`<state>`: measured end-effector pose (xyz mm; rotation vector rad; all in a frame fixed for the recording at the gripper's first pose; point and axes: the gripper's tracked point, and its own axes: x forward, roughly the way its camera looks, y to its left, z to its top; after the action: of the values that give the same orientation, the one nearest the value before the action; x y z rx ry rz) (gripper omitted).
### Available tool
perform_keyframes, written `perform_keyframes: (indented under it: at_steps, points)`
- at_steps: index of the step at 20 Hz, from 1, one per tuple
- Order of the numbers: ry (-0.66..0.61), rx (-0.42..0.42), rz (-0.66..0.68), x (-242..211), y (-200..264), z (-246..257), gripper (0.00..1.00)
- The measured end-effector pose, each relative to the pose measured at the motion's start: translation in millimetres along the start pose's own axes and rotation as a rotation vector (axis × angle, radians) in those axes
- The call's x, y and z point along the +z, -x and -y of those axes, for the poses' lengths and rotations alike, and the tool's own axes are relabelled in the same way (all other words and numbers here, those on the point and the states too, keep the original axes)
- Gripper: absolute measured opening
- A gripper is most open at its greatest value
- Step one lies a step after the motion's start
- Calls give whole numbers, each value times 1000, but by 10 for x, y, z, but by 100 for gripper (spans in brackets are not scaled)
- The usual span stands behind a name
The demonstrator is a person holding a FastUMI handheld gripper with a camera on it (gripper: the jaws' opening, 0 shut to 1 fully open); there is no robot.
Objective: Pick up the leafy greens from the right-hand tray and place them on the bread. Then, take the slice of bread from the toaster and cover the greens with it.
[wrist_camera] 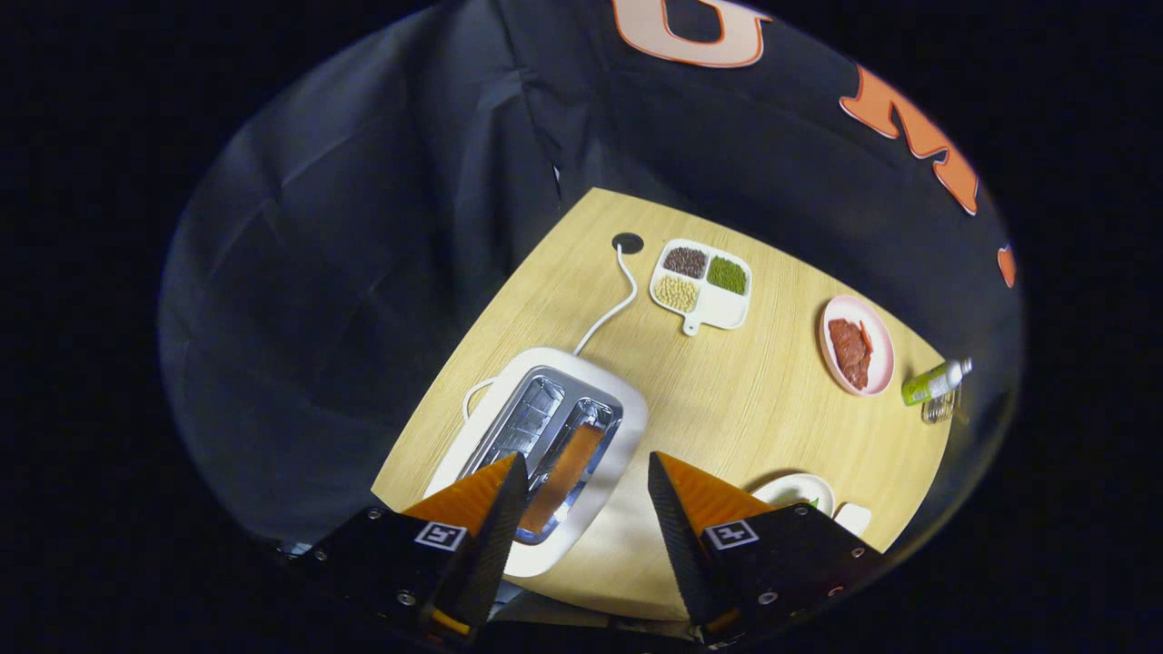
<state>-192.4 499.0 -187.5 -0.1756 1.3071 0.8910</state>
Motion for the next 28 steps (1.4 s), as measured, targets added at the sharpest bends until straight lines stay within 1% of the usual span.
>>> perform_keyframes:
  at_steps: [2,3,4,5,6,8,11,12,14,17,21,24,27,28]
  points:
    - [-1,-46,-27,-9,-70,48,67]
    - [-9,-53,-41,-17,-113,13,61]
    - [-28,-43,-70,-71,-136,-50,49]
    - [-51,-38,-100,-146,-175,-113,42]
    - [-65,-48,-121,-174,-203,-120,32]
    - [-98,-52,-133,-154,-235,-144,24]
    - [-134,-48,-124,-102,-247,-192,18]
    - [-137,-38,-121,-91,-249,-175,14]
    - [-172,8,-119,-91,-210,-167,11]
    - [-225,94,-87,-8,-1,-57,10]
    - [-285,175,-5,145,387,204,10]
    - [-326,204,49,208,639,492,9]
    - [-374,260,87,191,852,725,9]
    - [-381,263,97,163,891,843,9]
